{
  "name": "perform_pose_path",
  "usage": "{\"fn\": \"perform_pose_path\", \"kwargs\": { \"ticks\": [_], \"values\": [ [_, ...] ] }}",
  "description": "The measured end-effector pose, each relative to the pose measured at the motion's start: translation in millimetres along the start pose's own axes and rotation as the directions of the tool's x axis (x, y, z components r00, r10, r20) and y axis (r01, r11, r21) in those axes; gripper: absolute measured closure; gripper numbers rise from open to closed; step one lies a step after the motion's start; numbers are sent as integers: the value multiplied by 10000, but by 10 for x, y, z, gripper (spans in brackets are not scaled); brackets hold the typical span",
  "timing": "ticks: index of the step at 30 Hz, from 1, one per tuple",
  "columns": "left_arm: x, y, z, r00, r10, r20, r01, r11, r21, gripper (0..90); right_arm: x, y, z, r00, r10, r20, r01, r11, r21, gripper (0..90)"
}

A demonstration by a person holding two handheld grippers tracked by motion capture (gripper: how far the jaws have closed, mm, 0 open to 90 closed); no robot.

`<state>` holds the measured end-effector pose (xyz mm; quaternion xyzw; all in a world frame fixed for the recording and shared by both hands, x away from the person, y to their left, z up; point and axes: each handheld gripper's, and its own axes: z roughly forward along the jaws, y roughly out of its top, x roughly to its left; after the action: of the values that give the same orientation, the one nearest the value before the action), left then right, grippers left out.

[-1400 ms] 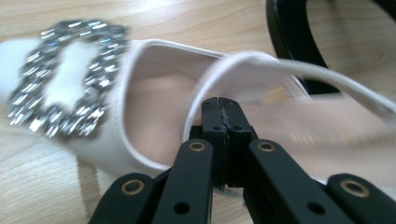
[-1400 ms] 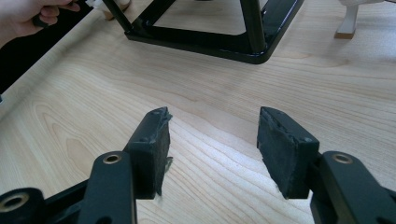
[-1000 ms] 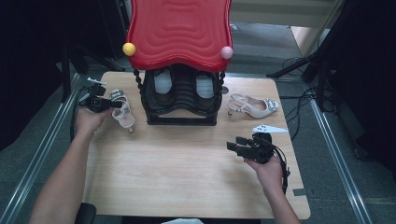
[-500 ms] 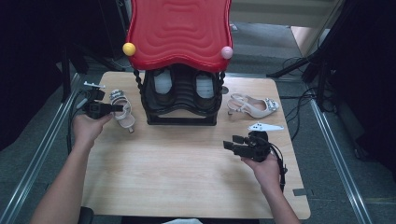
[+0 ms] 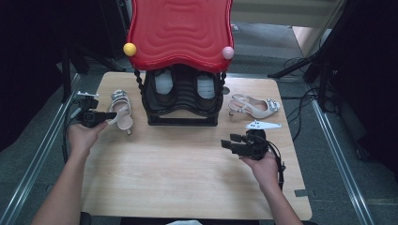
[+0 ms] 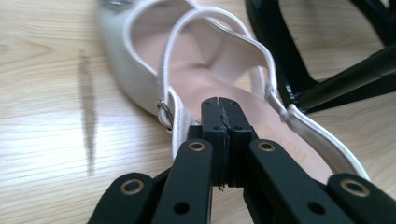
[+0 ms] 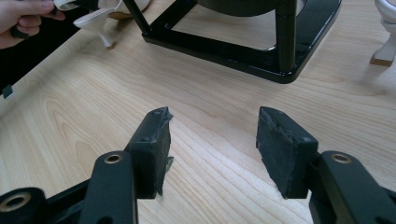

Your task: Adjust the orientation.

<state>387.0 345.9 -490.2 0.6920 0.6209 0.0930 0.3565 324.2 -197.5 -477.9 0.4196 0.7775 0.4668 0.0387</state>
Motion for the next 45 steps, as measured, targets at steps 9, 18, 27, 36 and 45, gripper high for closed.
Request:
{"fn": "perform_pose_path", "kwargs": {
  "ticks": [9,18,27,36,45],
  "values": [
    [169,-26,-82,9988,-463,-159,460,9987,-199,900,4,-14,-8,10000,29,79,-29,10000,22,459],
    [49,39,-223,9991,-339,247,353,9976,-590,797,-3,-21,-24,9999,46,158,-46,10000,11,459],
    [64,89,-272,9982,-488,-336,444,9916,-1212,603,-2,-27,-20,9997,11,233,-12,10000,58,459],
    [88,65,-31,9936,-727,-867,629,9918,-1113,561,-9,-32,-22,9994,32,342,-34,10000,43,459],
    [115,24,109,9872,-1005,-1239,859,9893,-1177,568,-18,-41,-28,9990,42,455,-44,10000,50,459]
  ]
}}
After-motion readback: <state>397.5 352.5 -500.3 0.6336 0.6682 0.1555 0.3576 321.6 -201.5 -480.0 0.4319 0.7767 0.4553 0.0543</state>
